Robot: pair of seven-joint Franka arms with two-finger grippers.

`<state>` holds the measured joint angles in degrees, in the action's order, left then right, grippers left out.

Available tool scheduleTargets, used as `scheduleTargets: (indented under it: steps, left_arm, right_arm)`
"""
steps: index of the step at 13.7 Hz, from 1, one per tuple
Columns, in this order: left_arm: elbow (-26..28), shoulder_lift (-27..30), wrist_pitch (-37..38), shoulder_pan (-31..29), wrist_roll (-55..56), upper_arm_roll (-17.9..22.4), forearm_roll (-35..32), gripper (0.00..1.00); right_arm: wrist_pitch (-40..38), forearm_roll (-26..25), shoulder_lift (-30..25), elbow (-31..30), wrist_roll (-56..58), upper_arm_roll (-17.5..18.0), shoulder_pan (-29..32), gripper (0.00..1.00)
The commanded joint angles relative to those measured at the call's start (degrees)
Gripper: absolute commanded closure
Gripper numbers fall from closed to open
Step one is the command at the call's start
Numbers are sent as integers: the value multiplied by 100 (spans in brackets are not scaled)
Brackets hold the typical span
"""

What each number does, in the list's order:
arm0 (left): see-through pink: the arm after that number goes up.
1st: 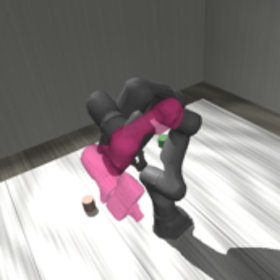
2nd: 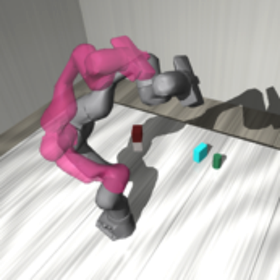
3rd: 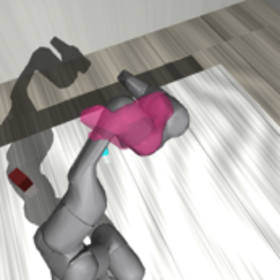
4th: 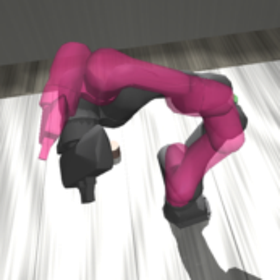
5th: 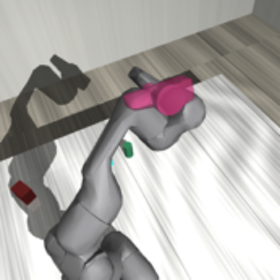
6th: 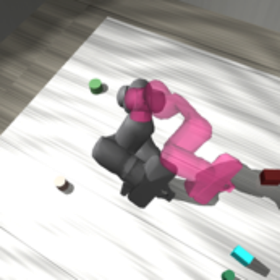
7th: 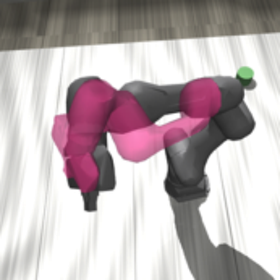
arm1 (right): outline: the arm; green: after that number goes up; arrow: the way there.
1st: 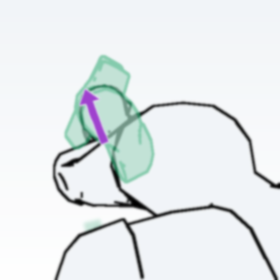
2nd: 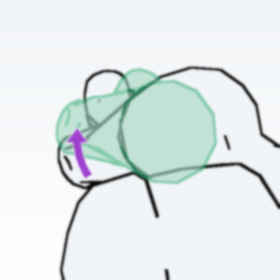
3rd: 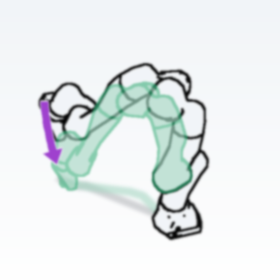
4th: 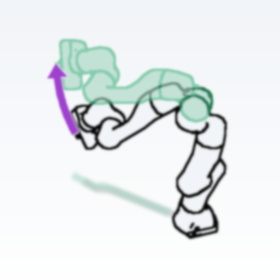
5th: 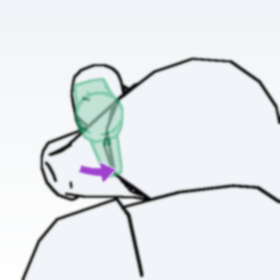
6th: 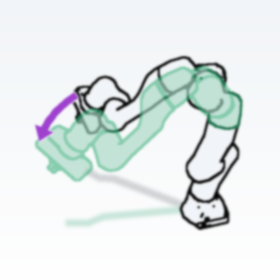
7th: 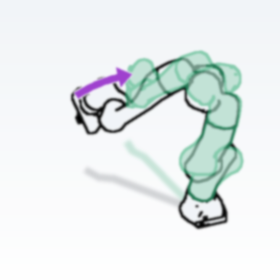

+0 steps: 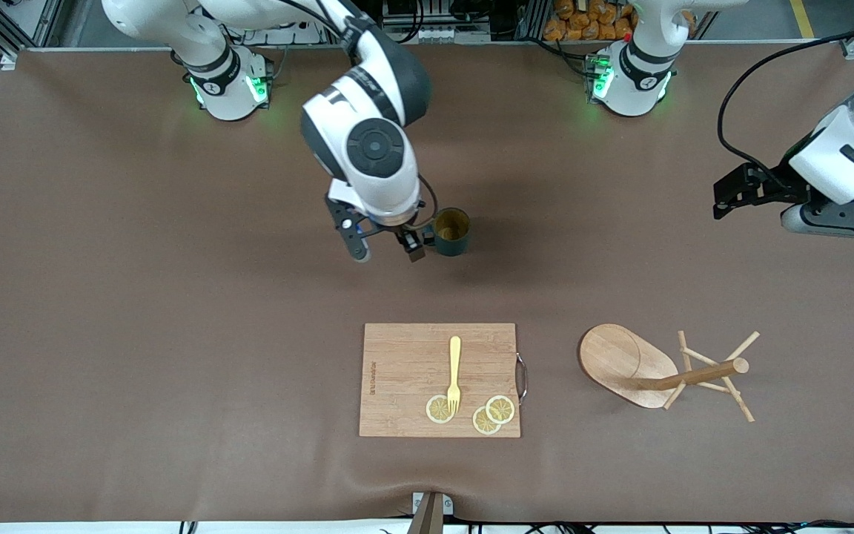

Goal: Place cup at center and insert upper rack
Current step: 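Release the mug at center with the right gripper while the left gripper approaches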

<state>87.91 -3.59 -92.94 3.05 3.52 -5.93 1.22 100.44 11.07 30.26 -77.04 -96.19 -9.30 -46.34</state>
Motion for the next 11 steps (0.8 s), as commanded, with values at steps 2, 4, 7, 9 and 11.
scheduleTargets:
  steps: [2, 4, 7, 9, 11]
  left_arm:
    - [139, -115, -391, 63, 929, -539, -140, 0]
    - [104, -255, -470, 317, 1385, -733, -445, 0]
    - [104, -475, -532, 844, 1992, -751, -877, 0]
    - [95, -607, -637, 1143, 2432, -751, -922, 0]
    - [69, -791, -681, 1512, 2949, -751, -1219, 0]
  right_arm:
    - [-323, 36, -590, -380, 1064, 78, 581, 0]
    - [-306, 1, -915, -749, 2107, -10, 958, 0]
    - [-542, 1, -1135, -847, 3612, -54, 1626, 0]
    - [-744, -8, -1241, -865, 4271, -63, 2101, 0]
    - [-929, 1, -1364, -865, 5307, -63, 2680, 0]
